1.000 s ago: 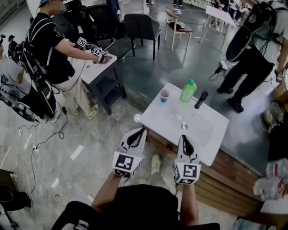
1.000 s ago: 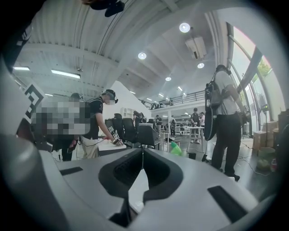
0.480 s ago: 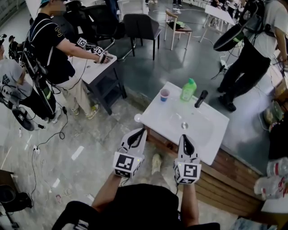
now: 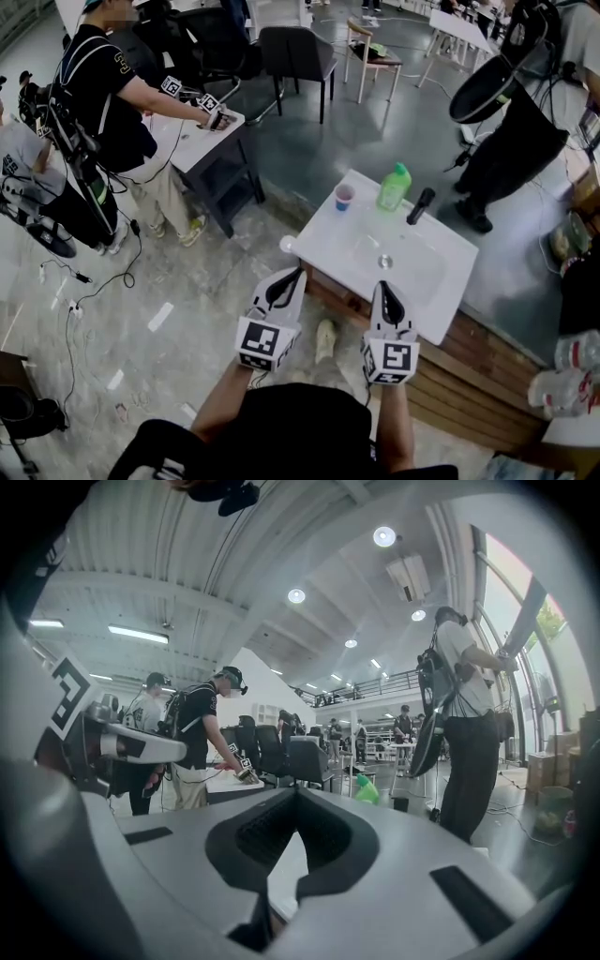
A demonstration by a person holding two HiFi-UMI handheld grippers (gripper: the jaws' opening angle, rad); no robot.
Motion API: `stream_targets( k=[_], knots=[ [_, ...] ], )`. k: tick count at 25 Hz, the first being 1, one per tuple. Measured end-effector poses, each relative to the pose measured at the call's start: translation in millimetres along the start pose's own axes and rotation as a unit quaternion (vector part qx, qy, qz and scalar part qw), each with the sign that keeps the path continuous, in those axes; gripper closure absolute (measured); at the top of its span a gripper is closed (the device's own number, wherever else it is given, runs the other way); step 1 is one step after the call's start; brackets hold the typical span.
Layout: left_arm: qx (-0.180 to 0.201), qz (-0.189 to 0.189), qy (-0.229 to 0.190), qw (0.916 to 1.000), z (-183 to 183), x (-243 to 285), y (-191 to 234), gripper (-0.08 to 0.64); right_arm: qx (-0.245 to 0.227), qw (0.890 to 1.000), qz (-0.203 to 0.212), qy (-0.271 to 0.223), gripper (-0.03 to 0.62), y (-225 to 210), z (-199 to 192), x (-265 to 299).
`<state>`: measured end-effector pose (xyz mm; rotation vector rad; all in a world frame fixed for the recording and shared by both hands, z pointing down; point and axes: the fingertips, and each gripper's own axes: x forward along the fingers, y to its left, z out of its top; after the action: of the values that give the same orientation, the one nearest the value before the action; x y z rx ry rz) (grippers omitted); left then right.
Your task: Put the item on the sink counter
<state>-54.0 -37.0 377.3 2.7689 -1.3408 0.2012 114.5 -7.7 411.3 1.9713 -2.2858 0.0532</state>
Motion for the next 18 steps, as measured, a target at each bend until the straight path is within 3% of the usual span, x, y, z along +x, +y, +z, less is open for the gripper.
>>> stream_targets(
  k=[18],
  knots=[
    [-0.013,-0.004,0.004,0.9999,-4.2,-0.5,-1.4,0.554,0.002,1.0,0.001,0.001,0.594,1.1,1.5,0.5]
  ],
)
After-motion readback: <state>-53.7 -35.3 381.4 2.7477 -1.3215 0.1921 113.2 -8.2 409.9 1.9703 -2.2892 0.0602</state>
